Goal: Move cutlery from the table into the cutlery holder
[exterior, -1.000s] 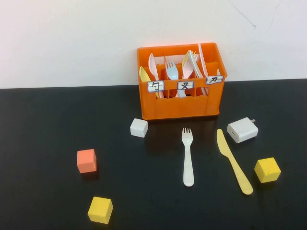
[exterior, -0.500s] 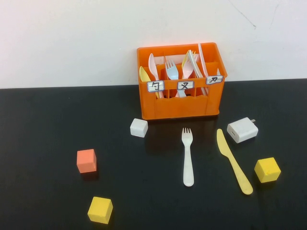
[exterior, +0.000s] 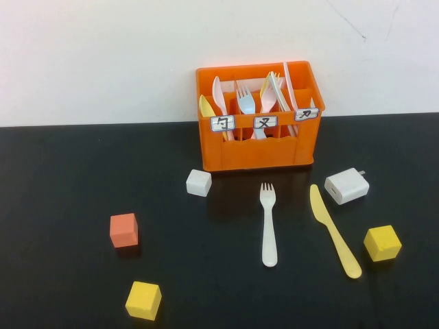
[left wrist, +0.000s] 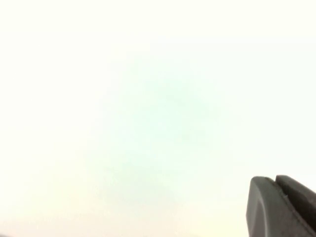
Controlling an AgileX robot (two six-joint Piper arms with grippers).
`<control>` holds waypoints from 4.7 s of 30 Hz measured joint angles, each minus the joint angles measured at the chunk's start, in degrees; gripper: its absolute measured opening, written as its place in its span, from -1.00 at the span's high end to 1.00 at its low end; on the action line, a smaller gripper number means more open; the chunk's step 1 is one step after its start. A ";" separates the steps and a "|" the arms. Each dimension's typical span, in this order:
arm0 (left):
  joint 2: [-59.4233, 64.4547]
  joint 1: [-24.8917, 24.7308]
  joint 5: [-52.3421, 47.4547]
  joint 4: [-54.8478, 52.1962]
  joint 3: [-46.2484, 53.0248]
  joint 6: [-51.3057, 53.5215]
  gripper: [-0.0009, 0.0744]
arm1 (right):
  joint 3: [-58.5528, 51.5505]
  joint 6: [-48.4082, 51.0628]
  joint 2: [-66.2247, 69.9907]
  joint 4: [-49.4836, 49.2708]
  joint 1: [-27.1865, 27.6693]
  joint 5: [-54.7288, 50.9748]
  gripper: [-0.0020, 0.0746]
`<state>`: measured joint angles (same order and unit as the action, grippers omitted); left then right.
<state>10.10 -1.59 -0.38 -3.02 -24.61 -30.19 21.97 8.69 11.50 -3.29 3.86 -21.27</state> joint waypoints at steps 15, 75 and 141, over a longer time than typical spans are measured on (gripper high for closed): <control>25.06 -6.23 -16.51 4.22 -7.12 -5.34 0.98 | 16.51 39.14 38.64 -35.99 0.00 -17.23 0.95; 51.93 -13.69 -37.63 34.91 -12.20 30.80 0.98 | 56.03 25.13 103.57 -10.28 -24.33 -23.60 -0.11; 52.03 -13.69 -35.90 43.18 -12.20 39.00 0.98 | 55.89 16.43 97.68 -7.55 -30.59 -23.14 0.67</control>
<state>62.13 -15.28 -36.28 40.16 -36.81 8.80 77.86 25.12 109.18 -10.83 -26.73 -44.41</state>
